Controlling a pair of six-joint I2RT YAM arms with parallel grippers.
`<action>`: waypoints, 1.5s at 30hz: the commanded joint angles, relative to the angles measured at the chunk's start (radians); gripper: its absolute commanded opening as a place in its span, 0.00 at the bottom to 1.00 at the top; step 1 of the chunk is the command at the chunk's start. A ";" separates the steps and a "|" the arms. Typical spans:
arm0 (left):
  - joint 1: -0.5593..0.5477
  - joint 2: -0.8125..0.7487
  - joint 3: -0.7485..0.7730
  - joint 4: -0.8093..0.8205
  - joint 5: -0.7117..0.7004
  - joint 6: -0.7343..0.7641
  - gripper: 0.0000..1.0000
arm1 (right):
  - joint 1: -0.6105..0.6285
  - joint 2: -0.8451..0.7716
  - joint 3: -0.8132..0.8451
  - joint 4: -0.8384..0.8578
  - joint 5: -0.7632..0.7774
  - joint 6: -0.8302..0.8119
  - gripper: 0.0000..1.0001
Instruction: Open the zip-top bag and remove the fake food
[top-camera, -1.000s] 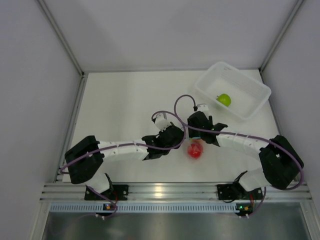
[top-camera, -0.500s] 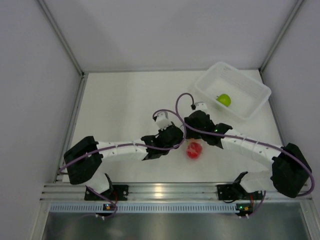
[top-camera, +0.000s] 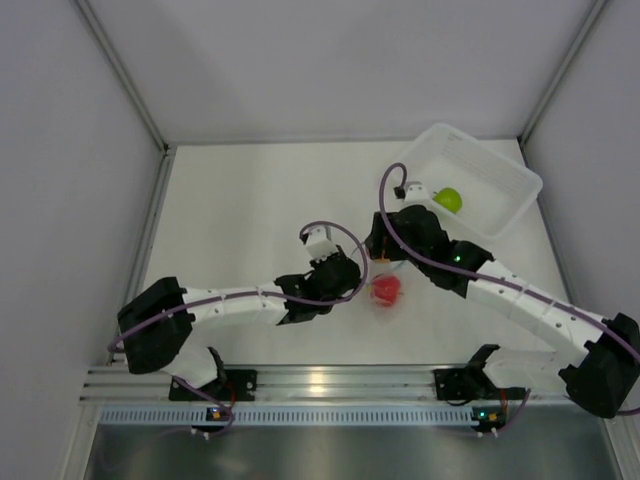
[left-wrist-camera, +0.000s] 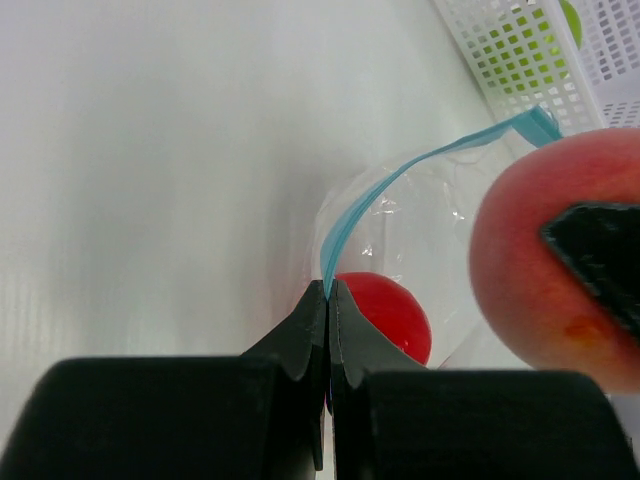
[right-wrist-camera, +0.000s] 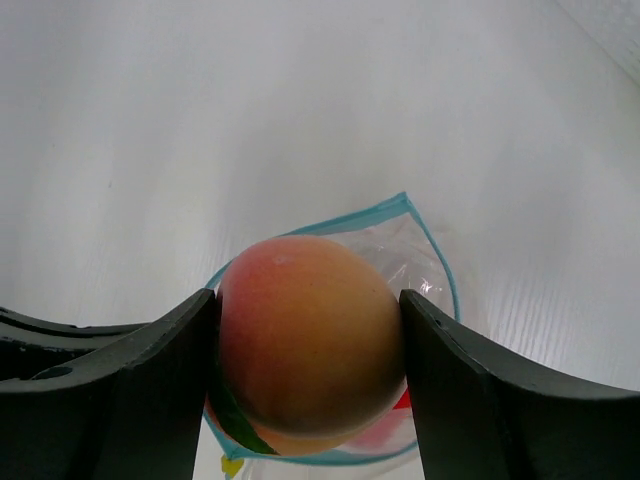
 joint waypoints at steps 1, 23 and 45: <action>-0.003 -0.055 -0.029 -0.004 -0.063 0.006 0.00 | 0.007 -0.063 0.085 0.007 -0.019 -0.017 0.50; 0.038 -0.187 -0.049 -0.124 -0.029 0.098 0.00 | -0.766 0.530 0.592 0.001 -0.033 0.010 0.49; 0.046 -0.279 0.007 -0.143 0.078 0.223 0.00 | -0.790 0.995 1.093 -0.183 -0.045 -0.095 0.99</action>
